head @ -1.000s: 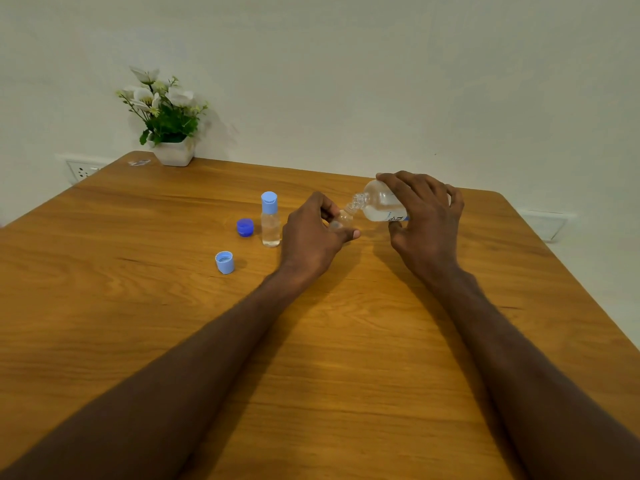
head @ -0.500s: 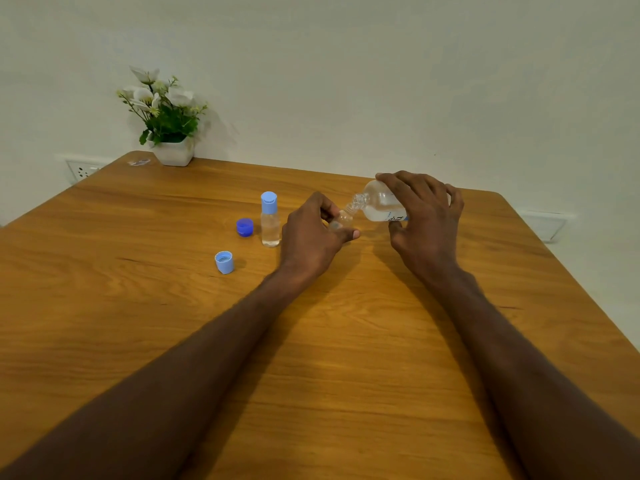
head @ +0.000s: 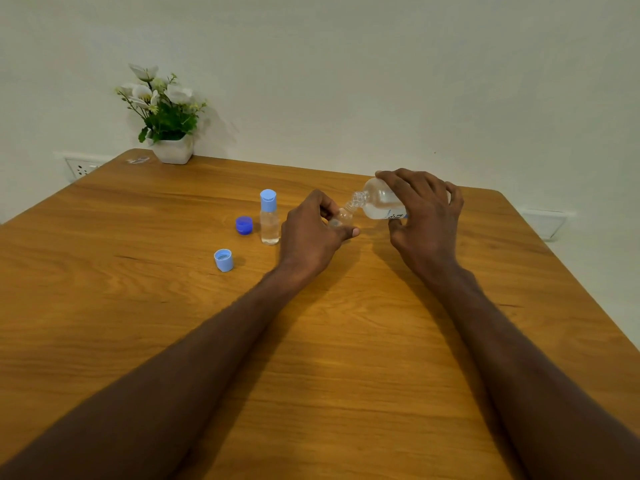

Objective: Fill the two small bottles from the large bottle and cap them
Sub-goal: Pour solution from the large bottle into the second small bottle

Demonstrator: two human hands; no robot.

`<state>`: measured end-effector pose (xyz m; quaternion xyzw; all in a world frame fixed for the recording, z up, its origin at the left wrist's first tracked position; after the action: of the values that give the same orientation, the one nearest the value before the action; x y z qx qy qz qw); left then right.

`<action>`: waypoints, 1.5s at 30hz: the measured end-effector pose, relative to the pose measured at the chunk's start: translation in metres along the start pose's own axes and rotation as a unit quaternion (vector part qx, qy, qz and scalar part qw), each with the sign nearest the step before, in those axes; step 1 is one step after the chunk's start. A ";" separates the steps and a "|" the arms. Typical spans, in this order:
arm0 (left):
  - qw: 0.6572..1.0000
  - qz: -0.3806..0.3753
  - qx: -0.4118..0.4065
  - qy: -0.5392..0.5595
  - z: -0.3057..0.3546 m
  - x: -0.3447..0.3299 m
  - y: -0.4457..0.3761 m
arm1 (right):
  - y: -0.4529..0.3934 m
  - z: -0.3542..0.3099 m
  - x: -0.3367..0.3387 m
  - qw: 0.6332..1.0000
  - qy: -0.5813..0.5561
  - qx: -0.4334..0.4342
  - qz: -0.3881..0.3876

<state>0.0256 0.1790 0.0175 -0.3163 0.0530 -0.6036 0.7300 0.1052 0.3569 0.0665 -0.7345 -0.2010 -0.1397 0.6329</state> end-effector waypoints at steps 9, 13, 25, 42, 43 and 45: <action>1.000 -0.001 0.001 -0.003 0.001 0.001 0.001 | 0.000 0.001 -0.002 1.000 0.004 0.001 0.001; 1.000 -0.002 0.008 0.001 0.000 0.001 0.000 | 0.000 0.001 -0.001 1.000 0.004 0.001 0.004; 1.000 0.000 0.005 -0.007 0.000 0.000 0.000 | 0.000 0.002 -0.002 1.000 0.001 -0.002 0.004; 1.000 0.000 0.001 0.000 0.000 0.001 0.001 | 0.000 0.000 -0.001 1.000 0.002 -0.001 0.003; 1.000 0.000 0.000 0.000 0.000 0.001 0.001 | 0.000 0.001 -0.001 1.000 0.002 -0.001 0.002; 1.000 0.000 0.000 0.001 0.000 0.000 0.001 | 0.000 0.001 -0.001 1.000 0.002 -0.002 -0.001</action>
<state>0.0261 0.1785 0.0171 -0.3154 0.0537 -0.6041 0.7299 0.1040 0.3574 0.0664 -0.7352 -0.2000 -0.1426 0.6318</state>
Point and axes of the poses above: each hand's wrist, its own y-axis away from the middle knuckle, its own x-axis out of the back of the hand, z = x × y, the point moved 8 cm from there along -y, towards the middle knuckle, and after that the axes turned 15 degrees about z, right-handed, at the moved point
